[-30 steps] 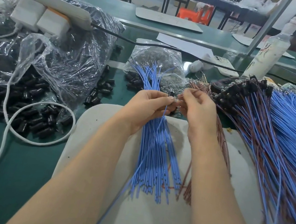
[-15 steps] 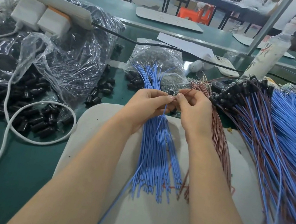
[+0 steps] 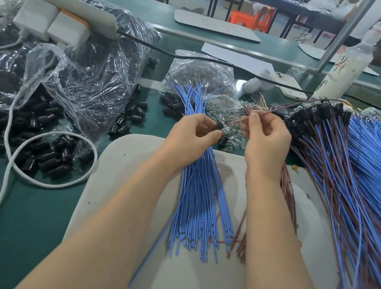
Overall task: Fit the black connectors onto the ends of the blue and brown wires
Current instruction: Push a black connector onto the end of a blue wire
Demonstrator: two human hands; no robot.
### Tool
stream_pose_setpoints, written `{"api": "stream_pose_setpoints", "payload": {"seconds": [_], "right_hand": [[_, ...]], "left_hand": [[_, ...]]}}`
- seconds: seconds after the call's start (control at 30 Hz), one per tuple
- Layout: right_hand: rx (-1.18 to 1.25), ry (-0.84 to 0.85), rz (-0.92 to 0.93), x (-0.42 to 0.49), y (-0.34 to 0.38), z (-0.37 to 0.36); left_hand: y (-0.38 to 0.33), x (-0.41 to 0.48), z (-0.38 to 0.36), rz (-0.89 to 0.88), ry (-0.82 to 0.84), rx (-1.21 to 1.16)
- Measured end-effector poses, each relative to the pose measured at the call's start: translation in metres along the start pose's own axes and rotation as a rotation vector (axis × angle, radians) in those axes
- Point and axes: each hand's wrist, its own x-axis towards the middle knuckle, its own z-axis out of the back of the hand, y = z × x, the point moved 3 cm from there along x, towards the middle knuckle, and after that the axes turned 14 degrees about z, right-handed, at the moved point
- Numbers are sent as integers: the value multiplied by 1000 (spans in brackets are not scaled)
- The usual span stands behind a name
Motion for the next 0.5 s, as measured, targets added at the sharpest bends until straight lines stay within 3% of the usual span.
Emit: {"api": "stream_pose_setpoints", "payload": {"seconds": [0.17,0.3,0.5], "right_hand": [[-5,23,21,0,5,1],[-55,97,54,-1,5,-3],[-38,75,37,0,6,-2]], "left_hand": [[-2,-1,-1,-110,-81,141],[-1,-2,-1,-164,-118,176],[-2,-1,-1,-216,-133,191]]}}
